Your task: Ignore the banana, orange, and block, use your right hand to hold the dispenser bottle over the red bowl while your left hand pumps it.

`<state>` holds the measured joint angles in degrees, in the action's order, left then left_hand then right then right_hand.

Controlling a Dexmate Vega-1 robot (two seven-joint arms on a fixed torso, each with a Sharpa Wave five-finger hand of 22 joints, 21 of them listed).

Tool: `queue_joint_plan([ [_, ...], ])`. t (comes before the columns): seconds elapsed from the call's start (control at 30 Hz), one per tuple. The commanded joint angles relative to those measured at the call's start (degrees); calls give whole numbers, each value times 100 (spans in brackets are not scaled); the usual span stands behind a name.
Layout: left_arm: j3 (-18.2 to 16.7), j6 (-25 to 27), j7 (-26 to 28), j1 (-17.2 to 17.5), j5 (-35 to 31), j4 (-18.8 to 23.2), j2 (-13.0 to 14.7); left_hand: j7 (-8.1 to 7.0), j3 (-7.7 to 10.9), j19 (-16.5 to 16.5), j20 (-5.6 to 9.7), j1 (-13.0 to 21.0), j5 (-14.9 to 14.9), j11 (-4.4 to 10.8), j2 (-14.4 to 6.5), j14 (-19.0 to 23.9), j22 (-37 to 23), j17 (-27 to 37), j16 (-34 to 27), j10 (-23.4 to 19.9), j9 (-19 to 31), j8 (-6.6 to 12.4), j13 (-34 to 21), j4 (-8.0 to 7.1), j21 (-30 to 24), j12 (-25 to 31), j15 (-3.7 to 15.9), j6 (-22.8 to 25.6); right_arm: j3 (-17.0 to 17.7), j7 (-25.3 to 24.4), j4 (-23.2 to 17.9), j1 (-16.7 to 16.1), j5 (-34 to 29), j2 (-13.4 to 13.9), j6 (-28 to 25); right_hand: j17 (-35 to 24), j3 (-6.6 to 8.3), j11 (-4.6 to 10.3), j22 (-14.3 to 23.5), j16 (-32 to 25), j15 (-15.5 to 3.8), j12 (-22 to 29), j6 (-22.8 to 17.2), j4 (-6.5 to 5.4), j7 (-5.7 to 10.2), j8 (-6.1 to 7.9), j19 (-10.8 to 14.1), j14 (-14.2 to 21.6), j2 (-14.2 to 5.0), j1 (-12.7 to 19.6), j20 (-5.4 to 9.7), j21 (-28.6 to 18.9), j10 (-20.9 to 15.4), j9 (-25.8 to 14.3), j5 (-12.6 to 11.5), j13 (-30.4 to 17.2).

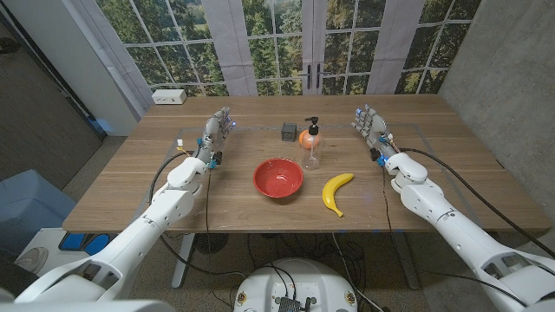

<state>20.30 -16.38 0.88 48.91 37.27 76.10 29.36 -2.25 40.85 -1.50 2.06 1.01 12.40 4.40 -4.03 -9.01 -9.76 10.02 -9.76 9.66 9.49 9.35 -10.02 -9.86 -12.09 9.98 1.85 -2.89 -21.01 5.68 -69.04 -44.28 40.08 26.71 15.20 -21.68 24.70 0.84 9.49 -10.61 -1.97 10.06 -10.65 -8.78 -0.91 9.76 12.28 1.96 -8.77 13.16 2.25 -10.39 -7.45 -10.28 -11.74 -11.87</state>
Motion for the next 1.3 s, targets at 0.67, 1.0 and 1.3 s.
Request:
queue_joint_plan([
  [0.67, -38, -14, 259, 52, -124, 80, -4, -14, 5, -21, 543, -4, 18, 35, -579, -36, -11, 20, -55, 132, 29, 69, -17, 23, 1, 70, 402, -41, -23, -88, 462, 40, -236, -92, 411, 104, 24, -86, 22, -117, -112, 137, -243, 187, -164, 133, 96, 255, -16, 48, 188, -68, -256, -12, -19, 14],
  [1.0, -28, 7, 213, 63, -108, 104, 16, -19, 8, 1, 528, 9, 22, 30, -568, -24, -10, 10, -55, 112, 29, 79, -17, 49, 5, 83, 396, -27, -10, -489, 50, -235, -401, 20, 440, 148, 8, -110, 24, -163, 45, 163, -296, 329, -270, 150, 157, 352, 29, 81, 68, -86, -346, -16, 13, 20],
  [1.3, -7, -10, 208, 26, -138, 64, -2, -11, 9, 17, 511, 18, 23, 33, -561, -10, -10, 4, -58, 109, 29, 84, -17, 67, 9, 87, 391, -22, 70, -765, -303, -534, -472, 139, 514, 165, -8, -133, 26, -173, 79, 172, -321, 391, -310, 157, 183, 369, 56, 86, 29, -92, -386, -18, 32, 22],
])
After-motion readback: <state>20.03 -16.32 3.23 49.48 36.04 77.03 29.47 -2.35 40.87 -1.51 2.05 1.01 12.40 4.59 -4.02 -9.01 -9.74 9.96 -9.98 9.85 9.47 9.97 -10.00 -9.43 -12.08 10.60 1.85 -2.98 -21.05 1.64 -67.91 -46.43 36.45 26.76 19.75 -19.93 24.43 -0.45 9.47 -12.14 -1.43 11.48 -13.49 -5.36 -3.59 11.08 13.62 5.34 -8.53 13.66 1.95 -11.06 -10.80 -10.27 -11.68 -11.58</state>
